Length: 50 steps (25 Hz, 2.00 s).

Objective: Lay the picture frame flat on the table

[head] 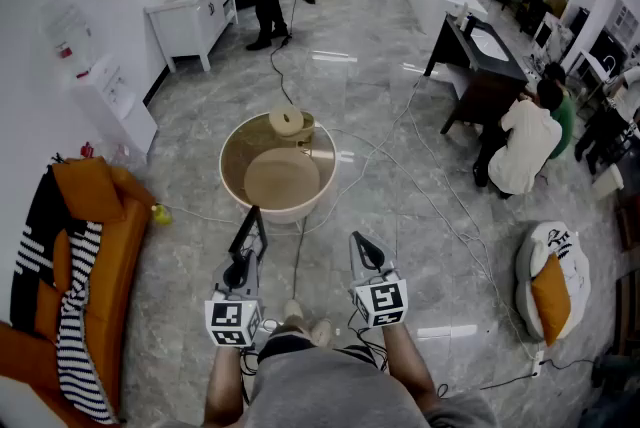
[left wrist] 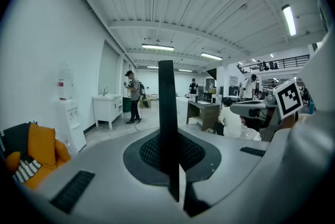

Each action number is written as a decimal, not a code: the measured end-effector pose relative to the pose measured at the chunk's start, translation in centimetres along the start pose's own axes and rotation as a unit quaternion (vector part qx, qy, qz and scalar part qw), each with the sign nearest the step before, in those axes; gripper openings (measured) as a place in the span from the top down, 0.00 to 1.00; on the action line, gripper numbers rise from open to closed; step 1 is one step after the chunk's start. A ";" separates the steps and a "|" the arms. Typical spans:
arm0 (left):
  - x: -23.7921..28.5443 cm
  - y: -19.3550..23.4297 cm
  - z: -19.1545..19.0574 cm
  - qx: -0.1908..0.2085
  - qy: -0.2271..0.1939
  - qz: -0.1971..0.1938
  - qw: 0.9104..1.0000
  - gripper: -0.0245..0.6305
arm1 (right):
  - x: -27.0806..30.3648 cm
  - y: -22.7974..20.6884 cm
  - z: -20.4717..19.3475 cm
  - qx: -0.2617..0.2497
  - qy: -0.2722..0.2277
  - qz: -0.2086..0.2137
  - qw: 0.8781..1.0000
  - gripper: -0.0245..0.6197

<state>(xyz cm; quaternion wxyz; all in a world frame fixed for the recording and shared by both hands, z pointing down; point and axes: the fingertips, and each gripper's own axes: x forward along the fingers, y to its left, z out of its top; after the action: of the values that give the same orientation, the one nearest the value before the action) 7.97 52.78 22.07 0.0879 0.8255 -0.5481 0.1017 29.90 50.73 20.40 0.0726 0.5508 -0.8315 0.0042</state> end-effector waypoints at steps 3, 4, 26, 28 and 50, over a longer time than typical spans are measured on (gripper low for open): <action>-0.3 0.1 0.1 0.000 -0.002 0.000 1.000 0.92 | -0.2 0.4 0.3 0.001 -0.004 0.002 1.000 0.96; -0.4 0.2 0.0 0.000 -0.001 0.000 1.000 0.92 | -0.2 0.5 0.4 0.005 -0.006 0.004 1.000 0.96; 5.9 4.7 -0.2 -0.010 0.015 0.029 0.999 0.92 | 8.3 0.1 -2.0 0.018 0.021 0.055 0.998 0.96; 7.3 6.1 0.1 -0.013 0.014 0.035 0.999 0.92 | 10.7 0.0 -1.8 0.016 0.020 0.062 0.998 0.96; 29.2 29.6 6.1 -0.032 0.036 0.007 0.999 0.92 | 43.4 1.5 2.4 0.025 0.042 0.057 0.997 0.96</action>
<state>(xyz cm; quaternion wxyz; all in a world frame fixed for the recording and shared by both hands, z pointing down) -7.84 13.97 24.93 0.1332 0.8143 -0.5533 0.1141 11.64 11.35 23.54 0.0935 0.5039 -0.8571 0.0522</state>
